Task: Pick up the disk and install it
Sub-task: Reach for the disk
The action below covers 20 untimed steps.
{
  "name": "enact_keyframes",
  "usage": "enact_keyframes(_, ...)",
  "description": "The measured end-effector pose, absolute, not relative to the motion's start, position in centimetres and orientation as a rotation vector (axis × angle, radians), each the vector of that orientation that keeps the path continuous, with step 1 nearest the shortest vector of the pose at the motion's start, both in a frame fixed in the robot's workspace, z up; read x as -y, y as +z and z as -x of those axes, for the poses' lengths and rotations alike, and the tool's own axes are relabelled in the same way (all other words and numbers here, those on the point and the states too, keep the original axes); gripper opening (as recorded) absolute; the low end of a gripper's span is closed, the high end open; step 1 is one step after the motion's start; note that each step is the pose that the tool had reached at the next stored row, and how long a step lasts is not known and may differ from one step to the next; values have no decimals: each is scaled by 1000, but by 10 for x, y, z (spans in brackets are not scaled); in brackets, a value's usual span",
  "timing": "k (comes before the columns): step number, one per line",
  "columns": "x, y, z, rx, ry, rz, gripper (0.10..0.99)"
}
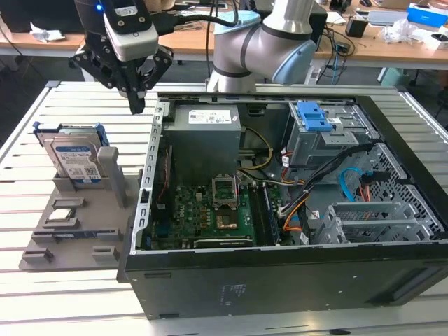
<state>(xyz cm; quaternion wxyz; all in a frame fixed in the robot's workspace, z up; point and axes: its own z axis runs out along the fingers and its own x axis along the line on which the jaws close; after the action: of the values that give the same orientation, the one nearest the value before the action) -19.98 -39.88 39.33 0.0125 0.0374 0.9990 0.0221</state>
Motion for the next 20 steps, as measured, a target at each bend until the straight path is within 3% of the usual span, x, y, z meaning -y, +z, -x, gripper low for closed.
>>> enact_keyframes(20,399,393,252,-3114,69,-117,106)
